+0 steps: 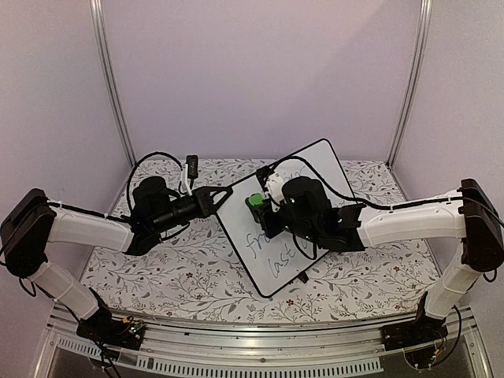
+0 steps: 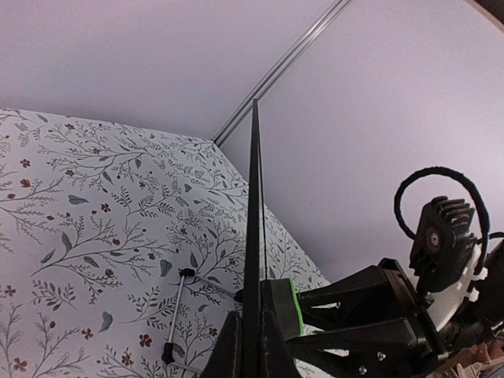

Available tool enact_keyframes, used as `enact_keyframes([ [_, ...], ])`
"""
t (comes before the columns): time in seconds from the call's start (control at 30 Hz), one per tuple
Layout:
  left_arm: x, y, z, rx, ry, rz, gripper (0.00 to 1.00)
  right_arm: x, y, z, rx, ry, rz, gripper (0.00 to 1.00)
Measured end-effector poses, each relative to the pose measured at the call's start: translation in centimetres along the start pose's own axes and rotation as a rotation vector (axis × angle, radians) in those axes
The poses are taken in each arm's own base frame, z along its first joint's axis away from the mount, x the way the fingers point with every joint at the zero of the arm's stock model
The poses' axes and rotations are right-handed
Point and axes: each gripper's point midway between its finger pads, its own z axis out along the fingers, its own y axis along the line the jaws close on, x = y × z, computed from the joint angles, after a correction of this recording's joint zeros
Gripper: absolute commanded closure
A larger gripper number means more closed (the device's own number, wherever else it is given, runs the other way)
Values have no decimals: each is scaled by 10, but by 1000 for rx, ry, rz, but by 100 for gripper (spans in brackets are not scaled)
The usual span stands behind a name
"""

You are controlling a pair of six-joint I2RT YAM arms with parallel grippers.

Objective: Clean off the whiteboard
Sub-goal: Erase the whiteboard at the center of the board.

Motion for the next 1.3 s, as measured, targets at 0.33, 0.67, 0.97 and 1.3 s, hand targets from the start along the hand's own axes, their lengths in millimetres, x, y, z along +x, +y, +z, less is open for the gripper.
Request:
enact_keyframes([
  [0.33, 0, 0, 0, 1, 1, 0, 100, -1, -3, 0, 17, 34, -18, 71],
  [0.67, 0, 1, -1, -2, -1, -7, 100, -37, -1, 15, 50, 45, -71, 71],
  [0.97, 0, 2, -1, -5, 0, -9, 100, -23, -3, 13, 38, 136, -91, 71],
  [1.3, 1, 2, -1, -5, 0, -9, 100, 13, -5, -3, 14, 297, -99, 72],
])
